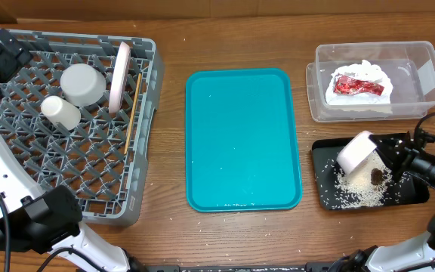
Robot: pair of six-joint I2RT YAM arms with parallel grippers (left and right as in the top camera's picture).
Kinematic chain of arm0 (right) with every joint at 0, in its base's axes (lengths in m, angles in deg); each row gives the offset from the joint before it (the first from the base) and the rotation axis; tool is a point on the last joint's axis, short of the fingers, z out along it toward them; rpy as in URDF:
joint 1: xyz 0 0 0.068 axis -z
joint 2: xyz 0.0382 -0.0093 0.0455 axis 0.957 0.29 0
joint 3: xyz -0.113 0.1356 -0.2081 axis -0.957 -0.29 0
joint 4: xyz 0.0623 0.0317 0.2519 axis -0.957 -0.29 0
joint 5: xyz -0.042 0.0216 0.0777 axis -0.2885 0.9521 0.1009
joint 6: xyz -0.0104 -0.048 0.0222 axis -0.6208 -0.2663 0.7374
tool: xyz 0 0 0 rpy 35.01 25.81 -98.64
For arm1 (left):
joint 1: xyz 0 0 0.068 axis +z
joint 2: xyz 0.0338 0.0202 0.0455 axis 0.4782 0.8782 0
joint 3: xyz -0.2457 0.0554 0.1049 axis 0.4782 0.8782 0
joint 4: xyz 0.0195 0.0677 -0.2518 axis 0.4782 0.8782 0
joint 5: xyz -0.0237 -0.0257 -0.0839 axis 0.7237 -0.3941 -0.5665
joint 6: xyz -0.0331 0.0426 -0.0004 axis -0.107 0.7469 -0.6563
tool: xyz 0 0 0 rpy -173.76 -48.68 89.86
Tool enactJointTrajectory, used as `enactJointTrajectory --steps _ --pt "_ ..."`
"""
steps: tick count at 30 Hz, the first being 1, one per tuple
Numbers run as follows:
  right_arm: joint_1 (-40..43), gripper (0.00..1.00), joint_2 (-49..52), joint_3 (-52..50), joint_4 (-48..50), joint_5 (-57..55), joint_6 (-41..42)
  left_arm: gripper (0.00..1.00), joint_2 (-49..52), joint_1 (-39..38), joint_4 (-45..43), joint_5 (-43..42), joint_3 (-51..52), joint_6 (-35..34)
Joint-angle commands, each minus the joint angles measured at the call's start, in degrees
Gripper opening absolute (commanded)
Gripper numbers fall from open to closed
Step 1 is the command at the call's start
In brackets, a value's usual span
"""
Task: Sort waste into correct bins and load items into the dishwasher
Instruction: 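Tilt the saucer with the right gripper to dump rice onto the black tray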
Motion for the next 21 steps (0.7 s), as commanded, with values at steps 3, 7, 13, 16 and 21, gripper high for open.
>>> enactJointTrajectory --steps 3,7,13,16,21 --pt "0.6 0.04 0.2 -0.1 4.6 4.2 1.1 1.00 0.1 0.0 -0.1 0.6 -0.3 -0.4" --pt "0.4 0.04 0.2 -0.1 0.7 6.6 1.8 1.00 0.1 0.0 -0.1 0.6 -0.3 -0.3" --pt "0.6 0.04 0.2 -0.1 -2.8 7.8 2.6 1.00 0.1 0.0 -0.1 0.6 -0.3 -0.4" --pt "0.4 0.04 0.2 -0.1 -3.7 10.3 -3.5 1.00 0.1 0.0 -0.1 0.6 -0.3 -0.4" --pt "0.7 0.04 0.2 -0.1 -2.5 8.6 0.2 1.00 0.1 0.0 -0.1 0.6 -0.3 -0.4"
